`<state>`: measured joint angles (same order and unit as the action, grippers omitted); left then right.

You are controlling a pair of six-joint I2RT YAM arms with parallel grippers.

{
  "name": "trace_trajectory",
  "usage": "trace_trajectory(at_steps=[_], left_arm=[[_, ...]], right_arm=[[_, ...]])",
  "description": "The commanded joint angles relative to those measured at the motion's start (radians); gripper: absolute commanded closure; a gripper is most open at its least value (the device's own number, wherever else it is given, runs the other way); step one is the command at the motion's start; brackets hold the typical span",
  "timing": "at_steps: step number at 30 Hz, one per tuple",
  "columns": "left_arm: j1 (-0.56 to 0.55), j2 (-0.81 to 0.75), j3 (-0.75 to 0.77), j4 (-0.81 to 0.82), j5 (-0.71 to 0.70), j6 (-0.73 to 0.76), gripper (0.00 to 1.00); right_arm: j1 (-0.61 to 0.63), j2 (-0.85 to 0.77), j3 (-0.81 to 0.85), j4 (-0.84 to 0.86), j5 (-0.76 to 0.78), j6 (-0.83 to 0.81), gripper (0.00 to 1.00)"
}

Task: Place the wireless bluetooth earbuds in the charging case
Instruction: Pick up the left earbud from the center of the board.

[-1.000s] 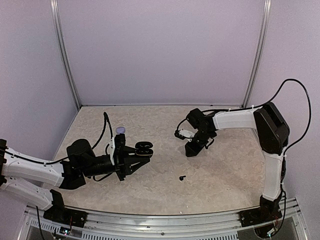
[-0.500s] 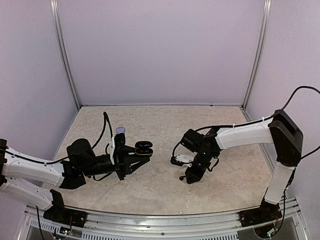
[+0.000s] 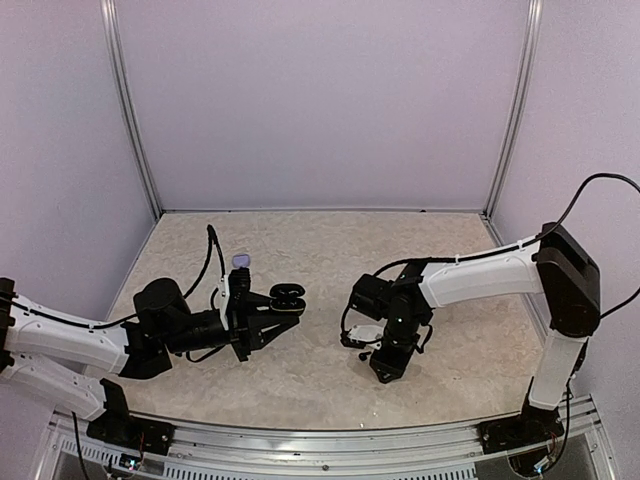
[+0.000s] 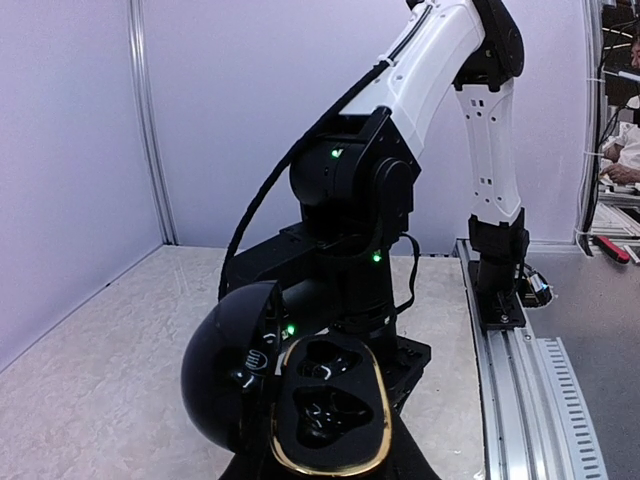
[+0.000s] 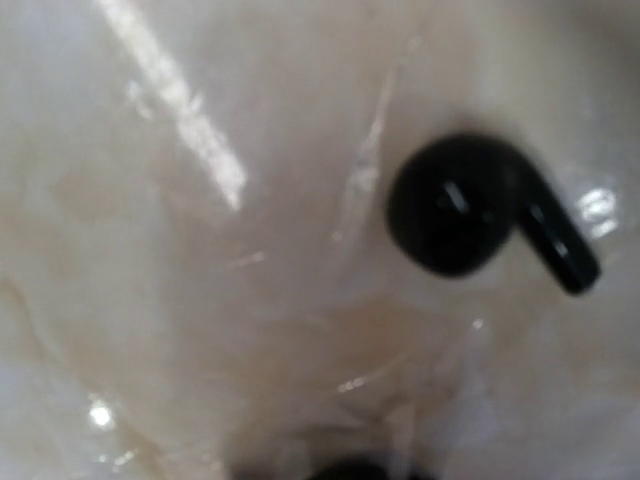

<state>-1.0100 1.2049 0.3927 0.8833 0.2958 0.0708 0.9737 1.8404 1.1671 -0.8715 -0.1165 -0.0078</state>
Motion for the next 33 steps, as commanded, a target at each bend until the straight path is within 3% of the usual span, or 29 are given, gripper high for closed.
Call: trace_trajectory(at_steps=[1,21,33], left_arm=[[0.007,-0.013,-0.011,0.031,0.006,-0.006,1.00],[0.008,-0.016,-0.023,0.042,0.008,-0.008,1.00],[0.007,-0.013,-0.022,0.042,0.009,-0.007,1.00]], right_arm=[[0.027,0.042,0.042,-0.075,0.056,0.036,0.62],[0.051,0.113,0.168,-0.135,0.109,0.017,0.61],[0.055,0.117,0.163,-0.157,0.093,0.018,0.62]])
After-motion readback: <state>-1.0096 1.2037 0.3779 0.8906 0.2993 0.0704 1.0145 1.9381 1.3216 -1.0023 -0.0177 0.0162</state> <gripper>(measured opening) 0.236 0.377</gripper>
